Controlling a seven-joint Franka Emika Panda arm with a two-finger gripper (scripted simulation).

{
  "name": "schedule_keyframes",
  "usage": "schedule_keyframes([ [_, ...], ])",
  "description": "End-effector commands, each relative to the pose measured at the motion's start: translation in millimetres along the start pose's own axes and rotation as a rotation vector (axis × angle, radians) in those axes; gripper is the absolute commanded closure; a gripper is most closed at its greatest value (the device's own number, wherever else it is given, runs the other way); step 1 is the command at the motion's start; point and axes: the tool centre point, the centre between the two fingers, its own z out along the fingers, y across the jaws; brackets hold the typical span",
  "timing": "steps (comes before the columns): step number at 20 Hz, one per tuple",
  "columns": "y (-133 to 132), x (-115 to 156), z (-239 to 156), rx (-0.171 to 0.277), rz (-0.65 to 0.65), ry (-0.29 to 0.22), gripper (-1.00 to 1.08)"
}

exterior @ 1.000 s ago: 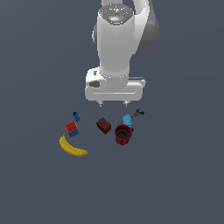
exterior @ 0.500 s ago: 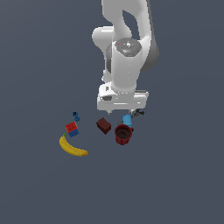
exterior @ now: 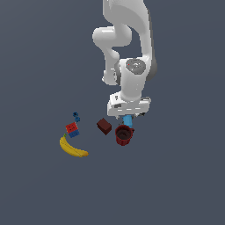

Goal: Pick up a designated object from a clutter of objects.

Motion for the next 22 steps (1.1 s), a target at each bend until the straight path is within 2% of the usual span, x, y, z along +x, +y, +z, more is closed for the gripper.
schedule_keyframes([
  [1, -7.5, -6.9, 12.7, 0.002, -0.013, 0.005, -0.92],
  [10, -21.7, -22.3, 36.2, 0.007, -0.039, 0.013, -0.92],
  [22, -22.5, -23.6, 53.9, 0.007, -0.04, 0.012, -0.92],
])
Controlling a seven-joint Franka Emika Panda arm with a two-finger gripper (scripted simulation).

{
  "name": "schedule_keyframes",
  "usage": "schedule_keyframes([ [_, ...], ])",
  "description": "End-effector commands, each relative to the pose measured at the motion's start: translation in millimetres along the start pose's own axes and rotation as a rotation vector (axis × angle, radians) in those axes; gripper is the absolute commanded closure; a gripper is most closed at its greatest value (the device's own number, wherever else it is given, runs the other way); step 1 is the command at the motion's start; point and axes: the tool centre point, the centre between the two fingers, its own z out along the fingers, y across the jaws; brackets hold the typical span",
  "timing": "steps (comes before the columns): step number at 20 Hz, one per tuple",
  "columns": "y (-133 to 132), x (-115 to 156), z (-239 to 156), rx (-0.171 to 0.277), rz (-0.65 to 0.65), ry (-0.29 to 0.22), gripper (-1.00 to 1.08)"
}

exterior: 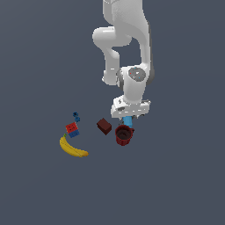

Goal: Pick up a designated object from a clutter of objects.

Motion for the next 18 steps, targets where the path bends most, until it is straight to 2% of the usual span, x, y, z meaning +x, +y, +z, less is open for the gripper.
schedule_keyframes([
  [1, -0.2, -0.7, 9.6, 0.0, 0.0, 0.0, -0.92],
  [12, -0.3, -0.9, 39.2, 0.0, -0.001, 0.0, -0.92],
  [13, -0.3, -0.9, 39.2, 0.0, -0.001, 0.0, 1.08],
  [18, -0.3, -0.9, 39.2, 0.0, -0.001, 0.0, 1.08],
])
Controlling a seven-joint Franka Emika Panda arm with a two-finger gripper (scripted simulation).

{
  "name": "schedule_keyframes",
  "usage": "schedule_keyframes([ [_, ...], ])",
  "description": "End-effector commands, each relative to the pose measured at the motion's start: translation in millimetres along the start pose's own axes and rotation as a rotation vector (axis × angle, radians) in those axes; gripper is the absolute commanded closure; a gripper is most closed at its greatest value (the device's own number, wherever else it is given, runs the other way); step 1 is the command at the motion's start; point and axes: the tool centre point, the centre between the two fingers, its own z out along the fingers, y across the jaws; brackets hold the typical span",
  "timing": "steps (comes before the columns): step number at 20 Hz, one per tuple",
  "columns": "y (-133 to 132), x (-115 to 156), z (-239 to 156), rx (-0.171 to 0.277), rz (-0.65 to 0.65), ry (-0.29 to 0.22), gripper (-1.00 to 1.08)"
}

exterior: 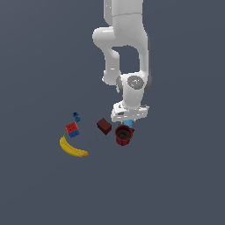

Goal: Pick up a designated object from a clutter of objects.

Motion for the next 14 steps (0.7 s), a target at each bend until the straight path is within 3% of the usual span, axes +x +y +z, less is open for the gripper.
schedule_keyframes([
  [1, 0.3, -0.6, 1.1, 0.0, 0.0, -0.002, 1.08],
  [14, 16.4, -2.6, -16.6, 0.0, 0.0, 0.0, 1.08],
])
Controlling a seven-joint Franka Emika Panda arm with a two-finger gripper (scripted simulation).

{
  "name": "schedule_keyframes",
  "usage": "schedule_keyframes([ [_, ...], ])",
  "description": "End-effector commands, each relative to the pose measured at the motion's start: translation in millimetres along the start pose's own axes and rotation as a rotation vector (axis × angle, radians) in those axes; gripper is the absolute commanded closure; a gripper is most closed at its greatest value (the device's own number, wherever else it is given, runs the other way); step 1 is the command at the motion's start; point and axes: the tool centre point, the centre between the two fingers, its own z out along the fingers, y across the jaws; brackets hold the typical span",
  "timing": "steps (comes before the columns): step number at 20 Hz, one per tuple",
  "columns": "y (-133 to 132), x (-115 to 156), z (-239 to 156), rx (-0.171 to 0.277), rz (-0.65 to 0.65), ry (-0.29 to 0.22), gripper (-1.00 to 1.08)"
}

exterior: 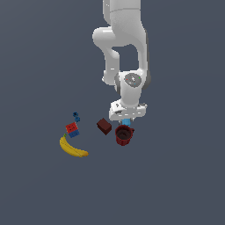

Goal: Pick up a designated object from a clutter of objects.

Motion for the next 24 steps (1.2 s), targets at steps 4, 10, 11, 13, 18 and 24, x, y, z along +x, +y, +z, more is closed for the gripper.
schedule_keyframes([
  [4, 23.0, -3.0, -23.5, 0.0, 0.001, 0.002, 1.08],
  [10, 62.2, -9.0, -63.7, 0.002, 0.001, 0.001, 1.08],
  [11, 69.9, -10.1, -71.7, 0.002, 0.001, 0.001, 1.08],
  [13, 86.4, -12.5, -88.7, 0.003, 0.0, 0.001, 1.08],
  [18, 129.9, -18.8, -133.7, 0.004, 0.001, 0.002, 1.08],
  [24, 182.7, -25.8, -187.5, 0.005, 0.001, 0.002, 1.08],
])
